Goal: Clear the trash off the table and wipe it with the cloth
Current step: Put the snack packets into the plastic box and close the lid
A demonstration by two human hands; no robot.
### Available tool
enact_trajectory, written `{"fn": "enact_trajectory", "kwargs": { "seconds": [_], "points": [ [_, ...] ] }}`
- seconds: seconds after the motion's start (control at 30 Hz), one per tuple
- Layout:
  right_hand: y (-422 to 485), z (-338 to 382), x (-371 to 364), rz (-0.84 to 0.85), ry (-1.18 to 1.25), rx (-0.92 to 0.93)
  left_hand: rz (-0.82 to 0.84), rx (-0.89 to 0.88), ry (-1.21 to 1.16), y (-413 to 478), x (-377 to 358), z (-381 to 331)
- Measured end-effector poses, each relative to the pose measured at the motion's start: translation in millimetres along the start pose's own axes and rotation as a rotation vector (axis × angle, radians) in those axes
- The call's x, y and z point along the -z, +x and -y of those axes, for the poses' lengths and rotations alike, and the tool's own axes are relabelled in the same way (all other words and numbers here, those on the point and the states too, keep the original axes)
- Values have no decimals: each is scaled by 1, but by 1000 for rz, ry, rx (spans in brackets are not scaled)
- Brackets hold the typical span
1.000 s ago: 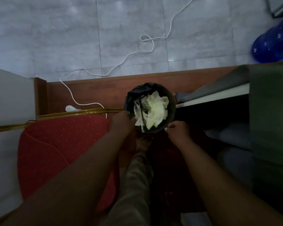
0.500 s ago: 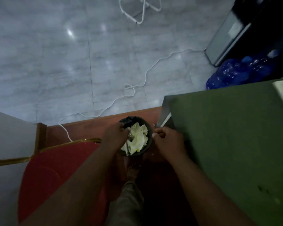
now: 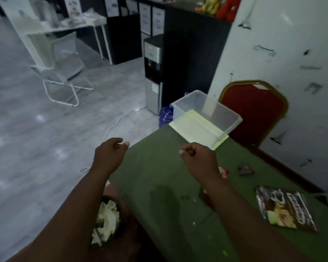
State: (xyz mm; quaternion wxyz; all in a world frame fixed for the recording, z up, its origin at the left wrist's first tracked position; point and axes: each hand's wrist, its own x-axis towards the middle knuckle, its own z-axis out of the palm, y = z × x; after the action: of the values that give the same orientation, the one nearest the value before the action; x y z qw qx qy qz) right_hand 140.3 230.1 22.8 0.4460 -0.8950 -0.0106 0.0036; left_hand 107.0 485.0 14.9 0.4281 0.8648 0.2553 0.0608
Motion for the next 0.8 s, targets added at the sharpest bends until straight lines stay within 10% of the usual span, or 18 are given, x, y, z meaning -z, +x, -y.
{"fn": "enact_trajectory", "kwargs": {
  "seconds": [0.37,0.8],
  "points": [
    [111,-70,82,-432,108,-376,260,-331,124,138,-122,-144],
    [163,-113,47,-358,404,-664,526,-350,342,257,-226,-188]
  ]
}}
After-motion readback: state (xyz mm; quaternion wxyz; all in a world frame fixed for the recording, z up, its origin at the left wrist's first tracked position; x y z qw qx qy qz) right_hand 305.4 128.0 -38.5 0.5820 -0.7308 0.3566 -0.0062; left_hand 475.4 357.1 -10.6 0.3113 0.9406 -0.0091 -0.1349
